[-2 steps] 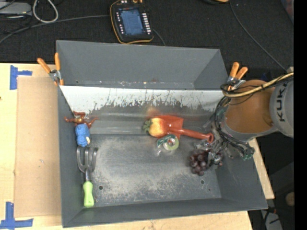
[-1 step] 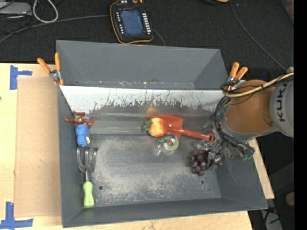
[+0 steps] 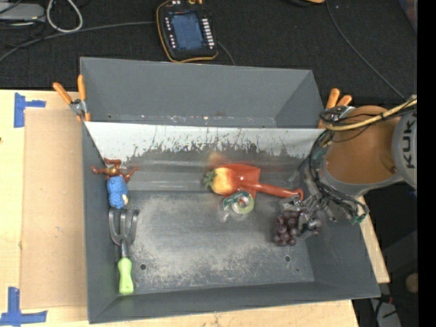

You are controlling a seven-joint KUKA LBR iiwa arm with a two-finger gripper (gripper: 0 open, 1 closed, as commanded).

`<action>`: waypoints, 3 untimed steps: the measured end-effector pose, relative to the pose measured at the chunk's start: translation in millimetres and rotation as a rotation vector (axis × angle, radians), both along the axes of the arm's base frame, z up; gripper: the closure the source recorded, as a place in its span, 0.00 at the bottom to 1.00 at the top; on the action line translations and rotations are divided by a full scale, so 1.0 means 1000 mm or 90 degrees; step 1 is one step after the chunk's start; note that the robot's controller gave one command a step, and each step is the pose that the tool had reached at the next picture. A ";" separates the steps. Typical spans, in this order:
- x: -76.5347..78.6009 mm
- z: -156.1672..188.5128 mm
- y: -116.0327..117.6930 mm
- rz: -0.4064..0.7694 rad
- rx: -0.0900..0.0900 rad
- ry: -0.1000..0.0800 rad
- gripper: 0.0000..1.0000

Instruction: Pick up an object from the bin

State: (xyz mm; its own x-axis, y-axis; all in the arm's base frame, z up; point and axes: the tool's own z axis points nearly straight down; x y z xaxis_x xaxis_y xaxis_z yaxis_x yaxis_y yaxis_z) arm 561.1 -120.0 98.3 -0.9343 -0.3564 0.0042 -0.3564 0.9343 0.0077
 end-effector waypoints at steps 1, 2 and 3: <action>0.001 0.055 0.001 -0.001 0.000 -0.001 1.00; 0.002 0.082 0.001 -0.002 0.000 -0.003 1.00; 0.003 0.093 0.002 -0.003 0.000 -0.005 1.00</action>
Offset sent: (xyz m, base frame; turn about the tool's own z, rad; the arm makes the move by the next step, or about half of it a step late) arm 0.0007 0.0005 0.0879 0.0009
